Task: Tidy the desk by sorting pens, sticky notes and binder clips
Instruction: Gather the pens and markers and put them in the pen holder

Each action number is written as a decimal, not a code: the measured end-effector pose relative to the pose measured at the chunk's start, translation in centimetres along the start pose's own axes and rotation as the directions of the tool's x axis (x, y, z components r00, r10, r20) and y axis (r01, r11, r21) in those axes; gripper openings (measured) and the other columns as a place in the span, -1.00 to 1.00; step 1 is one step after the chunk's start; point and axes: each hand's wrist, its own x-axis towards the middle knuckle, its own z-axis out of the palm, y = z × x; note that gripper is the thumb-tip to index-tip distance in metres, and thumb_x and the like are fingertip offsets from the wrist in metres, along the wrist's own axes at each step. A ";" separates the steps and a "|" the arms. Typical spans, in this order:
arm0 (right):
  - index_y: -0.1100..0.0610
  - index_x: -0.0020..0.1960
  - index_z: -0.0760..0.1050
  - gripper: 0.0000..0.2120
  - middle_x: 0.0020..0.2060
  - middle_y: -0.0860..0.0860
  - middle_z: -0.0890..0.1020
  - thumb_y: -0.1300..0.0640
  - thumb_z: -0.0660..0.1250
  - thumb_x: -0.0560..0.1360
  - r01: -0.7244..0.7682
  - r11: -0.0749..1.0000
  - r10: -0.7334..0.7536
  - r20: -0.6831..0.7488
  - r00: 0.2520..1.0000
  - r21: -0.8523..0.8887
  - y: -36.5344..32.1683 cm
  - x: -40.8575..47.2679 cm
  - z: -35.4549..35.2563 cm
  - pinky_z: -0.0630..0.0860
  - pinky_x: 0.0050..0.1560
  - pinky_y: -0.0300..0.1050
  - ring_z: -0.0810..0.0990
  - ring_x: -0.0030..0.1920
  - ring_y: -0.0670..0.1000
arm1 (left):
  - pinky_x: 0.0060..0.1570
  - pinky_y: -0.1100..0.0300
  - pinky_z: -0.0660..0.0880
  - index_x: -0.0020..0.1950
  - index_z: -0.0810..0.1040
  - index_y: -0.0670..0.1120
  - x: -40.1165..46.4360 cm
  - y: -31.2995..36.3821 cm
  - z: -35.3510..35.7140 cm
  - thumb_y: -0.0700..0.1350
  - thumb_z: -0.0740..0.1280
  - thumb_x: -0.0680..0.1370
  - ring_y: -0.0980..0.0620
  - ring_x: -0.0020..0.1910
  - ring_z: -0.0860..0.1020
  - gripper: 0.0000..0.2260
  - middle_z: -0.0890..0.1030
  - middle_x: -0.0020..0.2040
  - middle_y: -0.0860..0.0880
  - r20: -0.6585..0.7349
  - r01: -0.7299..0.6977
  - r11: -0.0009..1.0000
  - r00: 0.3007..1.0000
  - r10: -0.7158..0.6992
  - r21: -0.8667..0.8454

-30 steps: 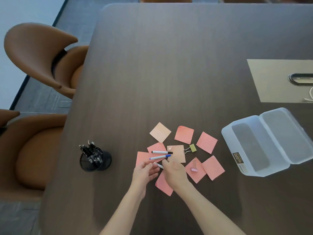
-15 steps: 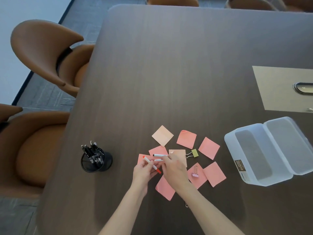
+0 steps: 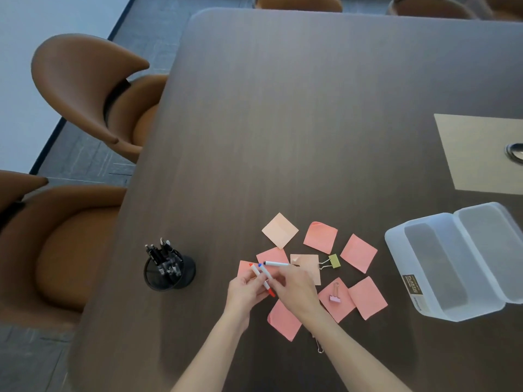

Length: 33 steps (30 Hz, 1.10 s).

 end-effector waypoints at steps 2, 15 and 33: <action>-0.03 -0.13 0.70 -0.82 -0.27 -0.11 0.69 -0.02 0.33 0.52 0.008 0.998 -0.010 0.038 0.999 0.060 -0.2 -0.2 -0.2 0.58 -0.18 -0.09 0.58 -0.22 -0.10 | 0.14 -0.06 0.63 0.21 0.65 -0.16 0.0 0.2 0.2 -0.22 0.39 0.59 -0.11 0.04 0.72 -0.79 0.75 0.02 -0.17 0.017 -0.016 1.000 1.000 0.016 0.011; 0.06 -0.11 0.62 -0.81 -0.21 -0.02 0.62 0.24 0.54 0.33 0.114 0.862 -0.100 0.056 0.993 -0.493 1.0 2.8 -0.2 0.43 -0.31 -0.20 0.54 -0.21 -0.01 | -0.02 -0.03 0.69 0.10 0.67 -0.11 0.1 1.2 -0.1 -0.17 0.55 0.45 -0.06 -0.11 0.75 -0.75 0.74 -0.05 -0.14 -0.140 0.018 0.995 0.990 -0.004 0.095; 0.04 -0.07 0.68 -0.87 -0.20 -0.09 0.74 0.07 0.49 0.39 -0.111 0.924 0.014 0.257 0.966 0.366 -6.4 3.0 -0.1 0.63 0.06 -0.07 0.69 -0.13 -0.16 | -0.17 0.41 0.52 0.01 0.70 0.01 -3.1 5.3 -5.1 -0.15 0.49 0.51 0.19 -0.11 0.69 -0.89 0.75 -0.14 0.09 -0.116 -0.324 0.889 0.919 0.376 0.323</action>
